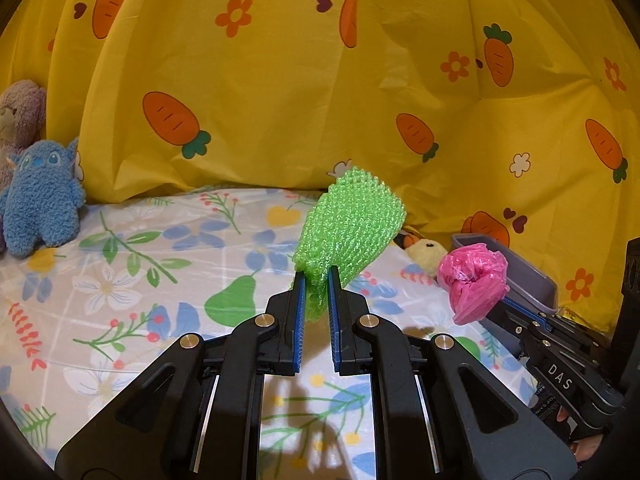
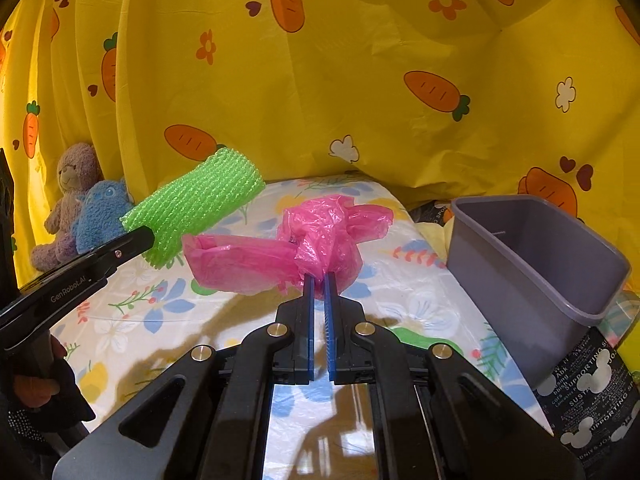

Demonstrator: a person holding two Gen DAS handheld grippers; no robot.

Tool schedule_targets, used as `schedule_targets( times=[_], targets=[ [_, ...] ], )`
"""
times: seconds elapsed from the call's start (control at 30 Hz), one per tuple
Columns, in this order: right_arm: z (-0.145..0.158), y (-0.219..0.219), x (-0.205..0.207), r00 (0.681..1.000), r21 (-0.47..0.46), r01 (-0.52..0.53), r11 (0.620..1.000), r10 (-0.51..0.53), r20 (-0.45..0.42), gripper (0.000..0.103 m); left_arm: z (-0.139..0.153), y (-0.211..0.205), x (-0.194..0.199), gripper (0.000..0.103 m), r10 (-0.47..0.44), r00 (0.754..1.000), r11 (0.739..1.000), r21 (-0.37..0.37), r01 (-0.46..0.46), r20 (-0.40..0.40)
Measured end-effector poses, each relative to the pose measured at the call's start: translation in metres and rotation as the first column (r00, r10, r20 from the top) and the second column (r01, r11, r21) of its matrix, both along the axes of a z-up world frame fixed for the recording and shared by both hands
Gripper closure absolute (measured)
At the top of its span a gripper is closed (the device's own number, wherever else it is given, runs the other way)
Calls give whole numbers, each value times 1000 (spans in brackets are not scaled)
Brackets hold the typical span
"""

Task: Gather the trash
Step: 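Carry the pink bag and green scrubber over the grey bin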

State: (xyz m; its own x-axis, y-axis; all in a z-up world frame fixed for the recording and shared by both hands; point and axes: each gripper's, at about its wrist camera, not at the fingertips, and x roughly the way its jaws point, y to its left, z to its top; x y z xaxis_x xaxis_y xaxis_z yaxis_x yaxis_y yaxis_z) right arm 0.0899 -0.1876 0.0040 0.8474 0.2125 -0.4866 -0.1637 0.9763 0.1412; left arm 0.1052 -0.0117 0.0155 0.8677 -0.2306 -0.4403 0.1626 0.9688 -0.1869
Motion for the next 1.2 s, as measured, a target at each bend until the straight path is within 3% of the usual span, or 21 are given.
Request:
schedule_targets(
  times=[0.3,0.5,0.73,1.2],
  targets=[
    [14,-58,-4,989,7,143,990,-143,49,97,13,-59,11,93,-135,991,991,17,135,24],
    [23,-107,-5,959,10,270,963,-270,80,97,25,-108,24,93,-230,972,973,22,230,40],
    [16,-154,3,923,29,378,925,-380,57,97,31,-158,44,93,-322,946,947,8,322,39],
    [-4,-185,19,901,19,434,901,-434,-3,97,12,-219,82,93,-406,913,914,-22,405,-45]
  ],
)
